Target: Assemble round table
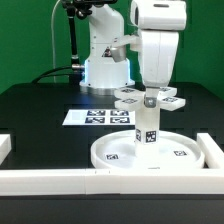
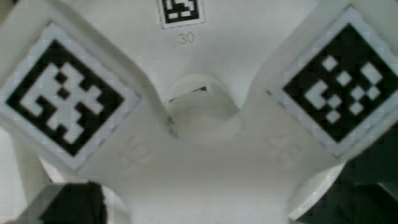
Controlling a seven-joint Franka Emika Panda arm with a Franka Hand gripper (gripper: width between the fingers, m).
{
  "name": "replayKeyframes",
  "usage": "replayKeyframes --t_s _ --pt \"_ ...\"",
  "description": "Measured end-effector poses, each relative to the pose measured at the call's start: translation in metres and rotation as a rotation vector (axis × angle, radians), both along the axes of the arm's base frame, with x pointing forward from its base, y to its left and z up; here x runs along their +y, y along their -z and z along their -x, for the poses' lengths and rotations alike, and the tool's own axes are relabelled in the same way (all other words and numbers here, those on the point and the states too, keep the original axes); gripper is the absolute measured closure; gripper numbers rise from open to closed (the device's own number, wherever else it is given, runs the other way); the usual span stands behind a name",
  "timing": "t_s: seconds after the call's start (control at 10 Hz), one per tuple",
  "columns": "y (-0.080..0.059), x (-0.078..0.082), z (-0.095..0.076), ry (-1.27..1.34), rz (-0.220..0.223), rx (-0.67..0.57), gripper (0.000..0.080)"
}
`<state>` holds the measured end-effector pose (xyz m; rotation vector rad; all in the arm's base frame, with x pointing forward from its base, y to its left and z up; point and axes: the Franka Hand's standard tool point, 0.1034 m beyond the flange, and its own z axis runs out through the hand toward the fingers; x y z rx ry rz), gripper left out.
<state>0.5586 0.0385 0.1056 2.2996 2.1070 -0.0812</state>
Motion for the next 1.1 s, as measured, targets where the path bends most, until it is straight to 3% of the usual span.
replayKeyframes --t_s 0.2,0.7,1.1 --pt "-0.0003 -0.0015 -0.0008 0.003 0.000 -0.003 0.0356" --pt "-0.0003 -0.0031 -0.0005 0.066 -0.002 -0.004 0.0356" --pt "0.0009 -0.0094 0.0036 0.611 -0.021 0.003 0.0354"
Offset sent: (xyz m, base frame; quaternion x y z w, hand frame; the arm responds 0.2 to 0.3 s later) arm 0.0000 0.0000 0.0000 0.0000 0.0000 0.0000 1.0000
